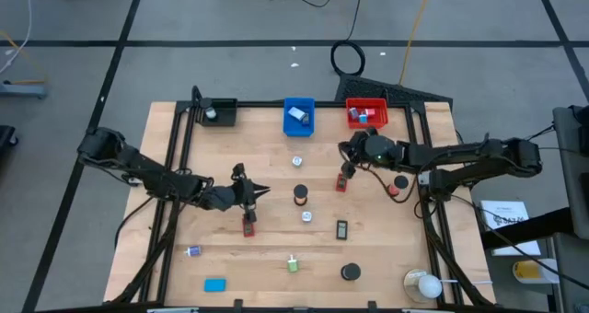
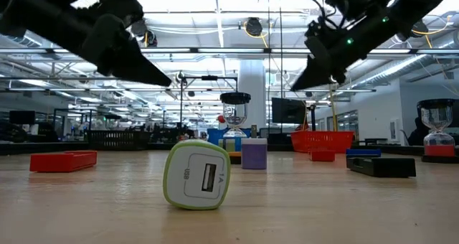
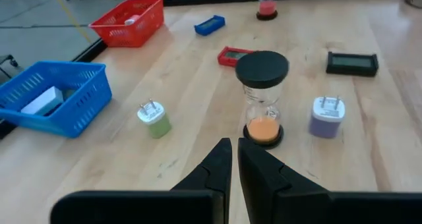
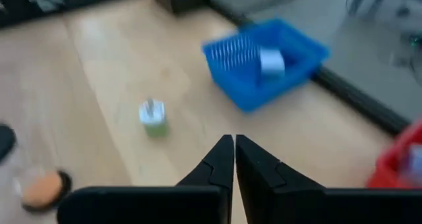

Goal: Pick & Place Office items
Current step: Put the right red digital clock into the blue basket

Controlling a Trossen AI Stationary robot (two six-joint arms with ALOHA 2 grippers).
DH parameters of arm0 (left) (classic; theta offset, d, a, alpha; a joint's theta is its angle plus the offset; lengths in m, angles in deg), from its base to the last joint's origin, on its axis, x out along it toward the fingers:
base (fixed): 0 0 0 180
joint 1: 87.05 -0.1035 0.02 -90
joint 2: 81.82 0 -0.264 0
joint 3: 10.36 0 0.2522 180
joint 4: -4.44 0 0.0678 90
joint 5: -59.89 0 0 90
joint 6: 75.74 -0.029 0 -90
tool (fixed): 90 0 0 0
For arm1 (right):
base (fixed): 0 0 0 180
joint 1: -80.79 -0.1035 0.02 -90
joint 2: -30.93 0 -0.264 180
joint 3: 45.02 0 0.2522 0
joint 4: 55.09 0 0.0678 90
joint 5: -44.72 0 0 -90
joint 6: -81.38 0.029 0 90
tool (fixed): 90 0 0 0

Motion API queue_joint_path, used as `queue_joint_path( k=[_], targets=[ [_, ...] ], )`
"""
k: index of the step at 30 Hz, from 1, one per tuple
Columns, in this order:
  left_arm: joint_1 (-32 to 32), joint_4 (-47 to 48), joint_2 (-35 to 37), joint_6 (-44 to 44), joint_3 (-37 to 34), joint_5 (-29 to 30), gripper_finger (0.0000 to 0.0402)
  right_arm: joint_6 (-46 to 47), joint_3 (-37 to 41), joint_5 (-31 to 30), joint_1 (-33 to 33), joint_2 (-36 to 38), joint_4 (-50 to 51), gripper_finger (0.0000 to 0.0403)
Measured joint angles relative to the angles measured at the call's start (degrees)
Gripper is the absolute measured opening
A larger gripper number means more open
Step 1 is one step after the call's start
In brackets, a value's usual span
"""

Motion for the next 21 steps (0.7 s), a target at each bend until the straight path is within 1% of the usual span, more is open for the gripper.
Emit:
queue_joint_path(
  k=[4,5,7,9,11,14,17,21],
  targets=[
    [-0.35,-10.49,-1.71,0.53,-4.31,0.38,0.0035,8.33,-3.23,-0.23,-0.82,-1.66,15.32,0.0015],
    [-0.5,-13.28,-2.27,0.74,-5.69,0.36,0.0035,10.58,-4.22,-1.15,-1.19,-2.68,18.72,0.0015],
    [-0.56,-17.37,-3.63,1.02,-8.1,0.41,0.0035,14.39,-6.14,-2.97,-2.01,-4.92,24.12,0.0016],
    [-0.56,-20.73,-4.89,1.06,-9.66,0.55,0.0035,17.29,-8.36,-2.71,-2.66,-6.56,28.72,0.0019],
    [-0.56,-21.78,-5.77,1.82,-10.46,0.86,0.0035,20.35,-11.64,-1.42,-3.41,-8.71,32.51,0.0028],
    [-0.56,-21.67,-6.94,2.59,-10.66,1.13,0.0035,25.02,-16.47,-1.09,-5.3,-11.85,39.77,0.0054],
    [-0.56,-21.97,-7.88,2.59,-10.66,1.21,0.0035,29.9,-21.93,-1.26,-7.24,-15.55,44.14,0.0079],
    [-0.56,-22.12,-8.4,3.61,-10.66,1.19,0.0035,34.22,-28.64,0.09,-9.89,-22.18,49.44,0.0095]
  ],
)
